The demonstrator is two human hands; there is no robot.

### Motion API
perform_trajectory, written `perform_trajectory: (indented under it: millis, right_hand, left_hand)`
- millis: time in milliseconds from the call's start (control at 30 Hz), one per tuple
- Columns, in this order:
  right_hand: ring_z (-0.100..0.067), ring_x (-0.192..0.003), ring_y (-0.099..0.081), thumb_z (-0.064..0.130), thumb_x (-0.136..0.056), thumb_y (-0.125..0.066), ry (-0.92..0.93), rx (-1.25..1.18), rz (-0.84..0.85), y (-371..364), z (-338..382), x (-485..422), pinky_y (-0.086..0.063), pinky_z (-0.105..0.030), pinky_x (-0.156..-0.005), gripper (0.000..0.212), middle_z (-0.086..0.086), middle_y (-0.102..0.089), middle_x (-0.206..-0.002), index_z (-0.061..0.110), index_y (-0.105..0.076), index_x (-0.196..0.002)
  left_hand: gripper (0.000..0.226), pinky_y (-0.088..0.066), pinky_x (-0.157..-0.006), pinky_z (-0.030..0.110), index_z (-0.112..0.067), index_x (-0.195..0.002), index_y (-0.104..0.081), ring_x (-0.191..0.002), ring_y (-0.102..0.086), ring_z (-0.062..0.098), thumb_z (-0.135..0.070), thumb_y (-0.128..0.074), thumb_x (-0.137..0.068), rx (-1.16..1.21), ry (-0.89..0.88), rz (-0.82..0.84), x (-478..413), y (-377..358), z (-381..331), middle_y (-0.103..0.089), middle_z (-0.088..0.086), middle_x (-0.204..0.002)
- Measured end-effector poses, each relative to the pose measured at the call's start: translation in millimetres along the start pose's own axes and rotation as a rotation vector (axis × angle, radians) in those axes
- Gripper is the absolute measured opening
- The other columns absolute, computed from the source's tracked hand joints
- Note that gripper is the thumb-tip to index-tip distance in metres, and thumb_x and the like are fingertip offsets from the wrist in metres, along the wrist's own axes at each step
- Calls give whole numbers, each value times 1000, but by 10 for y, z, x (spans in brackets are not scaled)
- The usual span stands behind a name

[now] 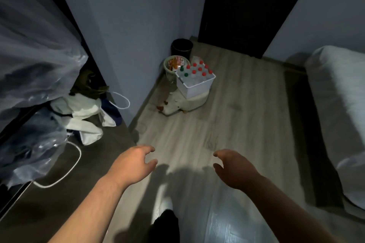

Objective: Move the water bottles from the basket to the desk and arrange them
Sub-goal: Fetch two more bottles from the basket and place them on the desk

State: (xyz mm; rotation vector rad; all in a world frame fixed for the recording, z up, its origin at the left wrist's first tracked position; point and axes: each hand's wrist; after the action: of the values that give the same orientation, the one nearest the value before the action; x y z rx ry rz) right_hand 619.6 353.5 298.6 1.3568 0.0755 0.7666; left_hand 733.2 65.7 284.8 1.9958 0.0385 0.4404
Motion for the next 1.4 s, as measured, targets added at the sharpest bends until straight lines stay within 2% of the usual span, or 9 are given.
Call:
perform_trajectory:
  millis: [233, 367, 500, 700, 833, 1033, 1200, 1300, 1400]
  right_hand:
    - [-18, -115, -57, 36, -95, -49, -51, -22, -32, 519, -169, -820, -47, -30, -94, 40, -1, -60, -128, 21, -53, -132]
    - [-19, -118, -56, 36, -95, -49, -48, -31, -43, 740, -335, -1242, -47, -30, -96, 44, -1, -58, -132, 19, -51, -136]
    - [-17, -116, -57, 37, -95, -50, -40, -47, -51, 956, -609, -1723, -48, -30, -95, 44, -1, -59, -131, 19, -51, -136]
    - [-17, -120, -55, 38, -95, -50, -33, -74, -55, 1401, -1175, -2514, -46, -30, -98, 46, -1, -57, -135, 20, -50, -138]
    - [-19, -121, -55, 37, -95, -50, -25, -77, -34, 1726, -1570, -2972, -46, -33, -98, 46, -2, -57, -135, 19, -50, -137]
    - [-22, -116, -57, 37, -93, -51, 2, -30, -8, 2113, -1952, -3614, -49, -36, -95, 45, -5, -60, -128, 18, -53, -134]
    - [-21, -113, -58, 38, -93, -50, 34, -11, 15, 2343, -2026, -4157, -49, -37, -94, 44, -4, -61, -126, 19, -53, -133]
    - [-20, -116, -56, 39, -93, -50, 38, 2, 31, 2450, -2055, -4530, -48, -36, -96, 44, -2, -60, -129, 20, -52, -134]
    - [-20, -121, -53, 38, -94, -49, 47, 39, 60, 2542, -2055, -4937, -45, -35, -100, 45, -3, -57, -133, 21, -50, -136]
  left_hand:
    - [47, -46, -93, 28, -31, -130, -55, -118, -56, 13, -49, -55, -87, -57, -54, -23, -997, 452, -48, -57, -11, -133]
    - [48, -44, -99, 28, -28, -131, -55, -124, -52, 13, -47, -55, -88, -46, -76, 7, -1503, 593, -154, -56, -9, -135]
    - [47, -45, -94, 26, -28, -130, -56, -115, -58, 14, -47, -56, -86, -6, -54, 32, -2047, 692, -318, -56, -8, -134]
    - [49, -43, -99, 24, -28, -127, -59, -122, -55, 15, -49, -57, -83, -13, -22, 32, -2958, 859, -734, -58, -6, -134]
    - [45, -43, -94, 22, -27, -125, -61, -119, -57, 16, -46, -59, -84, -25, -4, 52, -3546, 998, -1015, -61, -4, -131]
    - [59, -48, -86, 24, -28, -122, -62, -105, -63, 13, -54, -46, -73, -7, 31, 43, -4222, 1148, -1262, -66, -6, -119]
    - [44, -44, -85, 19, -26, -123, -62, -108, -62, 10, -46, -62, -84, 25, 70, 53, -4677, 1225, -1309, -64, -7, -124]
    - [43, -37, -81, 13, -25, -125, -61, -111, -61, 9, -42, -63, -86, 42, 90, 71, -4993, 1276, -1297, -61, -7, -129]
    - [56, -41, -86, 16, -27, -124, -63, -110, -62, 11, -58, -52, -78, 89, 99, 90, -5357, 1286, -1192, -63, -7, -128]
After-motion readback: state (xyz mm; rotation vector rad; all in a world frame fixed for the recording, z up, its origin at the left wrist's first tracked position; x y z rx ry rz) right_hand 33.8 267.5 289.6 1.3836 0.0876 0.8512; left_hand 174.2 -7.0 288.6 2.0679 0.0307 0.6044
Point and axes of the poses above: each hand's wrist, its own x-axis away from the middle knuckle, its own y-axis out of the back of the hand, z = x × y
